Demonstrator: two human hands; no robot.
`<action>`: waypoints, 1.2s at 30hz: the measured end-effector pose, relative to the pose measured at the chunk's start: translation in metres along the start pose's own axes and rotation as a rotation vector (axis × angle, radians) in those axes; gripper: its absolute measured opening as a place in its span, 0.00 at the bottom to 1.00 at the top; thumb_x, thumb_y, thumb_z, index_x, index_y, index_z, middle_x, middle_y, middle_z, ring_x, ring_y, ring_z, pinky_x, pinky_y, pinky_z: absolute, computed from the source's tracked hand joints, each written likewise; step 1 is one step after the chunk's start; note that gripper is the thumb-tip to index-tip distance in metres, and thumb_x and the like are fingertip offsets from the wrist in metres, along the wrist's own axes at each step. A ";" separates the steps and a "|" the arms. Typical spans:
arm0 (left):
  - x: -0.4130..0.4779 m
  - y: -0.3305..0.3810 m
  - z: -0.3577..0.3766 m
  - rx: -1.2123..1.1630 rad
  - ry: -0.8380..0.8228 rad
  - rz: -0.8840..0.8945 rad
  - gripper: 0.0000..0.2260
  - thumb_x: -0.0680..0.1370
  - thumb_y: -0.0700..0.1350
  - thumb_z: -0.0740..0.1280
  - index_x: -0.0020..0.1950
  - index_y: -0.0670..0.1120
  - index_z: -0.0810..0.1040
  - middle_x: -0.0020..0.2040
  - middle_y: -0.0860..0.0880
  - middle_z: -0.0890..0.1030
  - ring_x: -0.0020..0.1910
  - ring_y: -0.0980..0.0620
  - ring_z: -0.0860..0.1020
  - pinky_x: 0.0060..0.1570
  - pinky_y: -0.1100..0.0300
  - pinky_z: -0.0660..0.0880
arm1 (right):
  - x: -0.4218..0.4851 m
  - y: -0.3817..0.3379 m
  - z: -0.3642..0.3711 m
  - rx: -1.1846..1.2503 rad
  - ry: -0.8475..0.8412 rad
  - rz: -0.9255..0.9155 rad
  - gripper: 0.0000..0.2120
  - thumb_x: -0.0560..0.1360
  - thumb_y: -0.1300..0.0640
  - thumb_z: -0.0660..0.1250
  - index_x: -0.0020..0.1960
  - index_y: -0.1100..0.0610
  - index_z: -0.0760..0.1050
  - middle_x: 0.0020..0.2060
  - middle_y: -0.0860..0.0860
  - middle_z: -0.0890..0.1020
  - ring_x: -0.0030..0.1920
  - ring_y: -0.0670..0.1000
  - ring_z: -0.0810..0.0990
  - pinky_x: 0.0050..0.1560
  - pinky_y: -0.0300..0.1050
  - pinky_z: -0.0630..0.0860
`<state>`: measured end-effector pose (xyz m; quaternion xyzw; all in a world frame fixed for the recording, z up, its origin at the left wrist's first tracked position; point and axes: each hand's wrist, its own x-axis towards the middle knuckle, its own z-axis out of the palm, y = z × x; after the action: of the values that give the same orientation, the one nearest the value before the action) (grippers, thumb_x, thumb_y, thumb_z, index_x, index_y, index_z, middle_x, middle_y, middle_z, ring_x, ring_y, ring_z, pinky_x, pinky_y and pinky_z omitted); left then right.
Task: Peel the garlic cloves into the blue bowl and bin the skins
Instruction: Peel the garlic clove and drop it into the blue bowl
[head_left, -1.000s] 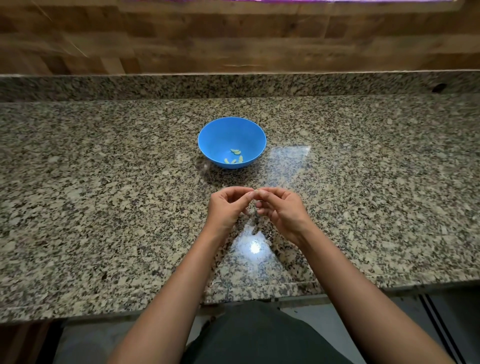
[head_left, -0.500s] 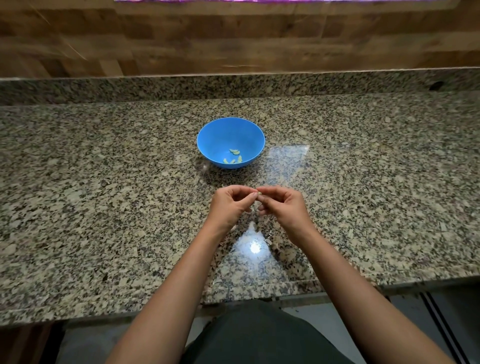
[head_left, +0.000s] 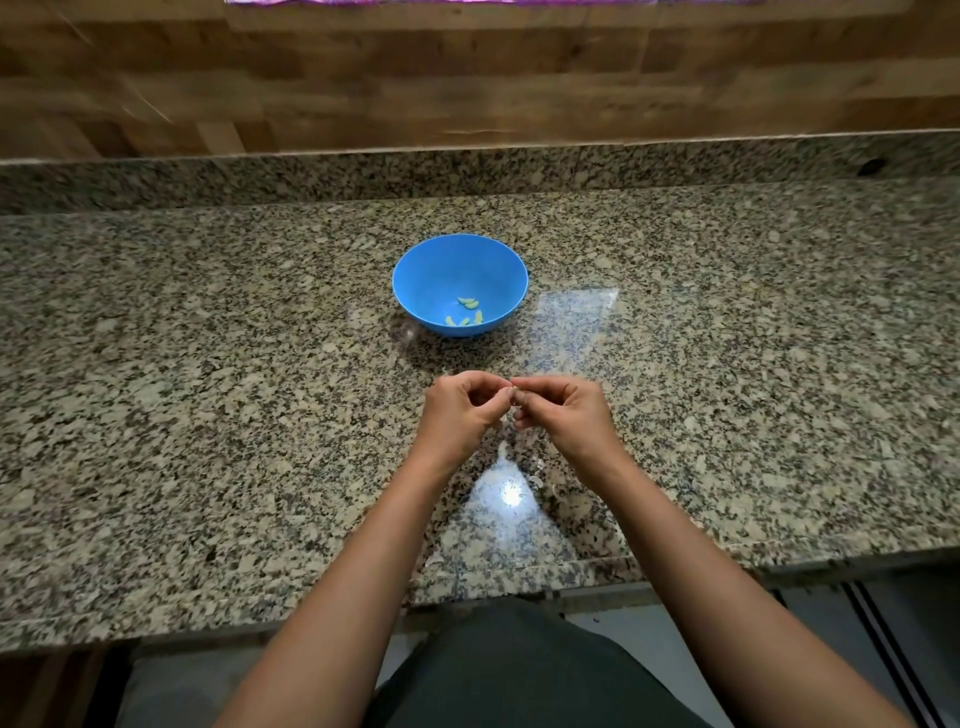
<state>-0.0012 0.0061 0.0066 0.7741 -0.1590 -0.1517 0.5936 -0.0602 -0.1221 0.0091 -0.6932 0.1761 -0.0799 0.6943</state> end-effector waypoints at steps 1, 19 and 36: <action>-0.001 0.001 0.000 0.000 0.005 0.002 0.02 0.74 0.41 0.70 0.46 0.44 0.81 0.40 0.45 0.83 0.39 0.50 0.81 0.44 0.54 0.81 | 0.000 0.000 0.000 0.006 0.002 -0.001 0.07 0.73 0.67 0.67 0.50 0.65 0.80 0.43 0.62 0.83 0.36 0.52 0.79 0.41 0.44 0.80; -0.003 0.002 0.003 0.127 -0.002 0.062 0.04 0.73 0.42 0.72 0.47 0.46 0.80 0.41 0.51 0.79 0.39 0.57 0.77 0.41 0.66 0.77 | -0.002 -0.004 -0.002 0.365 0.002 0.176 0.06 0.74 0.70 0.64 0.50 0.67 0.77 0.39 0.60 0.81 0.34 0.53 0.79 0.35 0.39 0.80; 0.003 0.006 0.004 0.209 0.008 0.056 0.04 0.76 0.42 0.68 0.48 0.43 0.80 0.41 0.47 0.81 0.39 0.52 0.79 0.40 0.60 0.78 | 0.006 -0.013 -0.003 0.358 0.034 0.300 0.03 0.72 0.72 0.65 0.41 0.69 0.77 0.35 0.59 0.80 0.30 0.50 0.78 0.32 0.37 0.78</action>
<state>-0.0006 -0.0004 0.0109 0.8277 -0.1934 -0.1146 0.5142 -0.0539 -0.1276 0.0216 -0.5234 0.2720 -0.0176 0.8073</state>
